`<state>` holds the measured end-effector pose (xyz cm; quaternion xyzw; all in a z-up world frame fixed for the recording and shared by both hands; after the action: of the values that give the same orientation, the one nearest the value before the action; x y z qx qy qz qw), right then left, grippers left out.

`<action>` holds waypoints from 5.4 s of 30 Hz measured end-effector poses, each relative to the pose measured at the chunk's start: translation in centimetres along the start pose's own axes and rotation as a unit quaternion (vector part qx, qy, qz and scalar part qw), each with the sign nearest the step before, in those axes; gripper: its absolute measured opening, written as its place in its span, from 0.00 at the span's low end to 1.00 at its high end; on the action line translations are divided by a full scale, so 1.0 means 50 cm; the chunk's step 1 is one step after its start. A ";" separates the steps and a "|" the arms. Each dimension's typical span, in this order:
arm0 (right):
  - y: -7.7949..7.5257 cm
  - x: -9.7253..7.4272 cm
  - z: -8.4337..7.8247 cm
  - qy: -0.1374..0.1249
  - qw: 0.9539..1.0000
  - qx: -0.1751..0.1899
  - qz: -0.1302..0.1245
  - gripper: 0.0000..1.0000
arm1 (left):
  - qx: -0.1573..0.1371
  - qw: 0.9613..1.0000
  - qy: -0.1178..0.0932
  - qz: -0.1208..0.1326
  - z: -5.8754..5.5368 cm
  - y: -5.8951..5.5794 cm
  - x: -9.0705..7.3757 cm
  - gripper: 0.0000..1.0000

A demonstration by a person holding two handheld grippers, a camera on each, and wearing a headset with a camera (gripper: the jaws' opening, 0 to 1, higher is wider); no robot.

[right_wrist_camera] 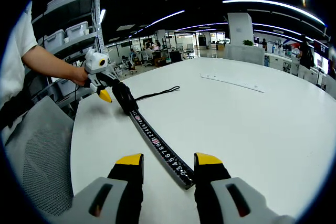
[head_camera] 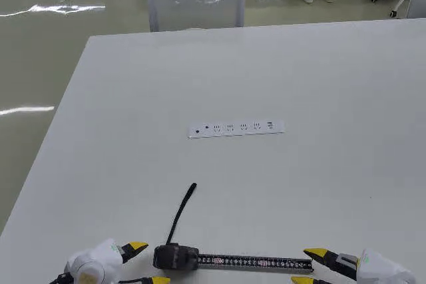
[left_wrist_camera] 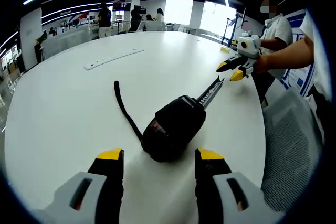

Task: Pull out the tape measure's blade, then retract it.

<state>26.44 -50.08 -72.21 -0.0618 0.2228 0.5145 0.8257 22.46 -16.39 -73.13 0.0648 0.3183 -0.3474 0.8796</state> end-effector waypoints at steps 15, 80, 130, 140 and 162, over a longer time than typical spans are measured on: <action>0.019 -0.017 0.004 -0.002 1.000 0.010 -0.018 0.41 | -0.021 0.999 -0.021 0.019 0.000 -0.010 -0.023 0.55; 0.095 -0.126 0.010 -0.029 0.996 0.032 -0.078 0.54 | -0.089 0.992 -0.066 0.065 -0.054 -0.092 -0.144 0.68; 0.156 -0.179 -0.040 -0.038 0.993 0.063 -0.096 0.63 | -0.128 0.985 -0.079 0.088 -0.109 -0.129 -0.212 0.78; 0.158 -0.179 -0.037 -0.043 0.992 0.064 -0.096 0.63 | -0.128 0.985 -0.080 0.085 -0.105 -0.129 -0.209 0.78; 0.151 -0.168 -0.031 -0.051 0.992 0.059 -0.095 0.63 | -0.135 0.984 -0.083 0.081 -0.103 -0.133 -0.201 0.77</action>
<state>16.24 -53.98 -69.01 -0.0081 0.2036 0.4226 0.8831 9.90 -13.92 -70.39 -0.0578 0.2815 -0.2330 0.9290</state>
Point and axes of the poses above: the centre of the closed fingertips' face, and the gripper's own axes: x roughly forward along the fingers, y roughly to its left, z roughly out of its top, the point moved 4 cm from there along -x, roughly backward along the fingers, and after that the axes turned 3 degrees about -y, right-handed, at the moved point
